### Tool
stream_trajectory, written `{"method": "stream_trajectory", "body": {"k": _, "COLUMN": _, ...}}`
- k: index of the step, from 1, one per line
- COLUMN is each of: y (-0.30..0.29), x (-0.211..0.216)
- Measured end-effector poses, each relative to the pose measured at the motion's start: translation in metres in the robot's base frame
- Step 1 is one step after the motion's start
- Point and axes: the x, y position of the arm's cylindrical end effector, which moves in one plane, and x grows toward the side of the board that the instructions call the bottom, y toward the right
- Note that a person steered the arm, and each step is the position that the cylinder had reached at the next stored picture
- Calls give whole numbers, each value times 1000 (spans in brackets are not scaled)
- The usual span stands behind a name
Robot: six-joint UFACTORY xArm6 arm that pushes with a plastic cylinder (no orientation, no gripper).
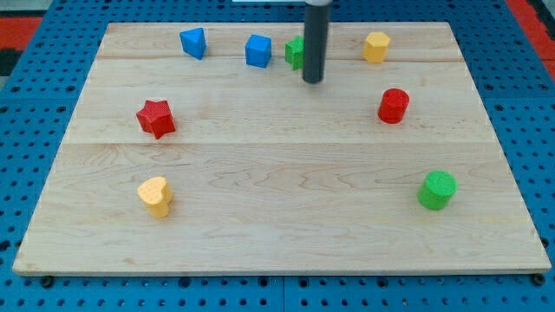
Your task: Push green circle towards red circle
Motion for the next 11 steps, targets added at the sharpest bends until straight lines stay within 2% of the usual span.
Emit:
{"method": "stream_trajectory", "body": {"k": 1, "y": 52, "x": 93}}
{"method": "stream_trajectory", "body": {"k": 2, "y": 81, "x": 123}}
{"method": "stream_trajectory", "body": {"k": 3, "y": 74, "x": 131}}
{"method": "stream_trajectory", "body": {"k": 4, "y": 73, "x": 191}}
{"method": "stream_trajectory", "body": {"k": 5, "y": 102, "x": 221}}
{"method": "stream_trajectory", "body": {"k": 6, "y": 156, "x": 220}}
{"method": "stream_trajectory", "body": {"k": 7, "y": 135, "x": 190}}
{"method": "stream_trajectory", "body": {"k": 8, "y": 69, "x": 178}}
{"method": "stream_trajectory", "body": {"k": 9, "y": 59, "x": 163}}
{"method": "stream_trajectory", "body": {"k": 11, "y": 109, "x": 141}}
